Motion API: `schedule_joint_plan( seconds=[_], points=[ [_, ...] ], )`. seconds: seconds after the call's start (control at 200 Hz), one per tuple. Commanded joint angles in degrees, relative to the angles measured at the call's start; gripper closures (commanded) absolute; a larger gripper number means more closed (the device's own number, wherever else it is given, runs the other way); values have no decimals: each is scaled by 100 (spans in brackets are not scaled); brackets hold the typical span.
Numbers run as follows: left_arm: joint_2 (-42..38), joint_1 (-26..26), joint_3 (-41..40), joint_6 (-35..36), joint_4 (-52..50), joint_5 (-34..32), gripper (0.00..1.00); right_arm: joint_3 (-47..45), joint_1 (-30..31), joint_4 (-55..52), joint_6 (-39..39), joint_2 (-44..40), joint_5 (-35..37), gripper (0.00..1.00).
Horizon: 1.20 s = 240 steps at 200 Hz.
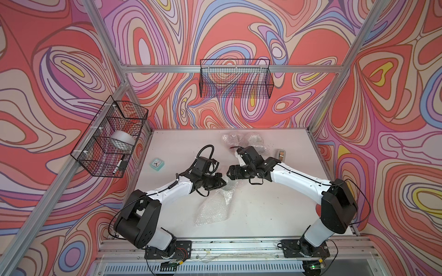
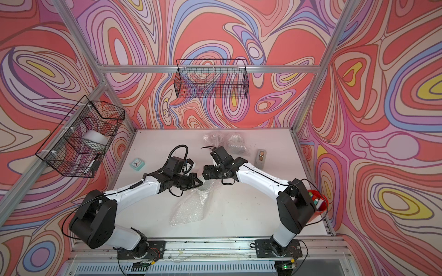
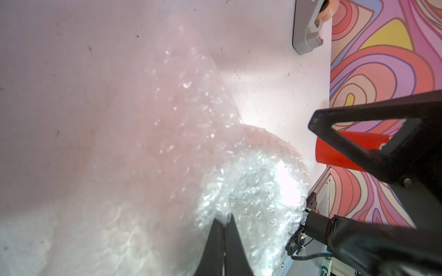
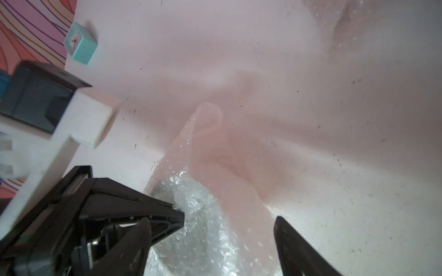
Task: Wrap mugs in bubble wrap
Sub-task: Wrap the mug in bubble wrap.
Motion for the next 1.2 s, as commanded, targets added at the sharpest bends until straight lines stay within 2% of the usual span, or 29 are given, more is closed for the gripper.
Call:
schedule_joint_plan(
  seconds=[0.0, 0.185, 0.421, 0.516, 0.606, 0.761, 0.982, 1.032, 1.072, 1.197],
  points=[
    [123, -69, 117, 180, -291, 96, 100, 170, 36, -195, -75, 361, -92, 16],
    [134, -105, 99, 239, -76, 427, 100, 355, 44, -387, -162, 989, -31, 15],
    [-73, -144, -28, 234, 339, 1005, 82, 297, 42, -526, -101, 1346, 44, 15],
    [-284, -144, -50, 223, 386, 1123, 77, 242, 42, -583, -93, 1410, 69, 15],
    [-416, -142, -116, 146, 439, 1214, 77, 231, 45, -654, -80, 1481, 87, 16],
    [-580, -180, -527, -211, 784, 1332, 83, 250, 42, -695, -73, 1532, 104, 16],
    [-1236, -272, -916, -523, 827, 1302, 83, 329, 42, -749, -130, 1640, 87, 17],
    [-1522, -267, -973, -474, 551, 1048, 85, 339, 39, -753, -152, 1627, 89, 17],
    [-1800, -271, -967, -369, 47, 592, 88, 347, 42, -773, -169, 1619, 100, 18],
    [-2786, -271, -869, -473, -2038, -1818, 89, 374, 42, -794, -217, 1573, 180, 19]
  ],
)
